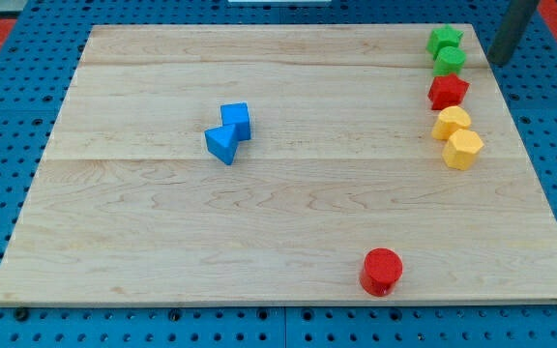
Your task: Slide the green star towards the left center of the board
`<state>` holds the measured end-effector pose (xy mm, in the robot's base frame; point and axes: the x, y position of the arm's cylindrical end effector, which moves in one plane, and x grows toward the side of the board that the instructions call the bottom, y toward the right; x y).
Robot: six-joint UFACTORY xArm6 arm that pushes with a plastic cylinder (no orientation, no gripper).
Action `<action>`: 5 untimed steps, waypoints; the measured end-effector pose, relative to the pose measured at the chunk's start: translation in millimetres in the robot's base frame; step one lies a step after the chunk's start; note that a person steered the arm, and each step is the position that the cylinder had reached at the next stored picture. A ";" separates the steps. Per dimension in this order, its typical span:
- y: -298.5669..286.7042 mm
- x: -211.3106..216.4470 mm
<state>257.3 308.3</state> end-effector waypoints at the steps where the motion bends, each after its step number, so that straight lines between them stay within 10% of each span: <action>1: -45.9 -10.2; 4: -70.2 -34.8; 5: -158.9 -34.7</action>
<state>222.6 149.4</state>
